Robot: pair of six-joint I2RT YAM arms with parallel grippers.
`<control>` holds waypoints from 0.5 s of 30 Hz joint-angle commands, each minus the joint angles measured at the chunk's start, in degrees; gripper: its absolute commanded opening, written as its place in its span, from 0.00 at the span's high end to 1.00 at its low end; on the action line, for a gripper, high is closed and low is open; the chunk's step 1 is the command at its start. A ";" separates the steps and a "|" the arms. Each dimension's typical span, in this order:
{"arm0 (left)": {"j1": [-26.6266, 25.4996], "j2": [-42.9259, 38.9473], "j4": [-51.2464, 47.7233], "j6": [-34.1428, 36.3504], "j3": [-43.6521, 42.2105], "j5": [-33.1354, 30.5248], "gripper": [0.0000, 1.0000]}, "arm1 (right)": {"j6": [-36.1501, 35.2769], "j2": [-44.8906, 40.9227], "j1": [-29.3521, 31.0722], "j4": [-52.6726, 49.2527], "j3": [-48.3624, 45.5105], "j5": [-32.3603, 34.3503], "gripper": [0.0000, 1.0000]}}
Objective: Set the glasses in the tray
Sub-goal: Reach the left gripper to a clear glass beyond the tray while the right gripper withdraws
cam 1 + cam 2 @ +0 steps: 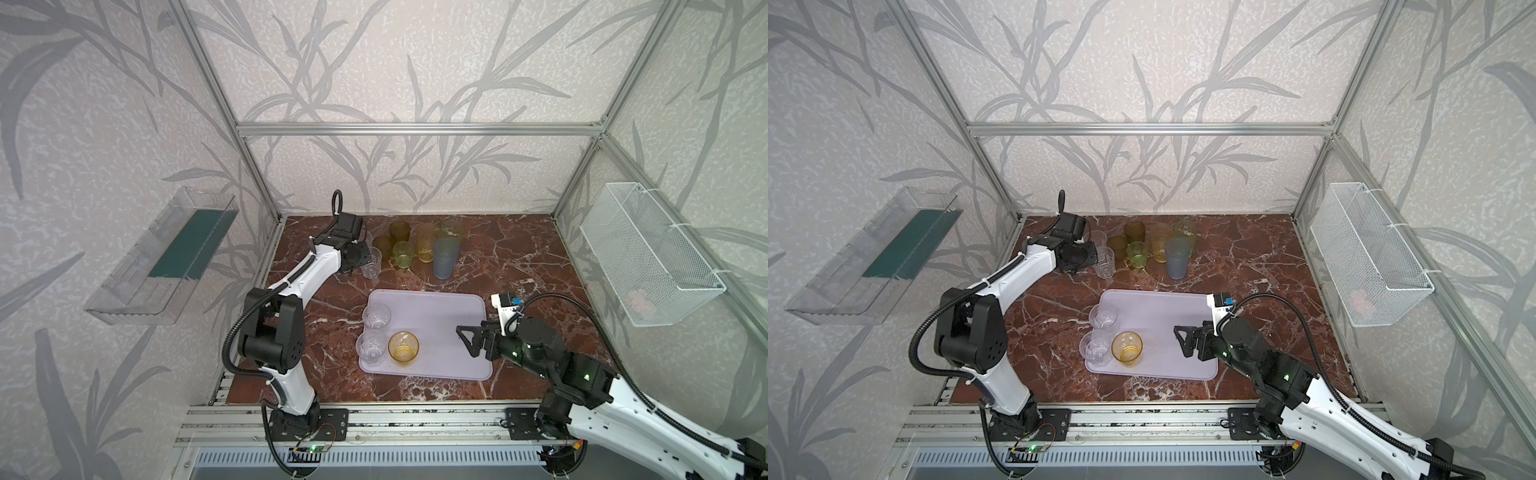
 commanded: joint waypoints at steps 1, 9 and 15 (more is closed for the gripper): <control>0.72 2.47 -2.14 1.74 3.14 -1.23 0.58 | 0.52 -1.39 -0.33 -1.43 -0.68 2.06 0.01; 0.93 10.38 -9.57 2.46 13.02 0.36 0.68 | 1.31 -3.57 -0.45 -1.78 -2.13 3.77 0.01; 0.97 12.52 -10.74 2.72 14.24 -0.54 0.68 | 2.91 -3.74 -0.54 -3.01 -2.75 4.53 0.01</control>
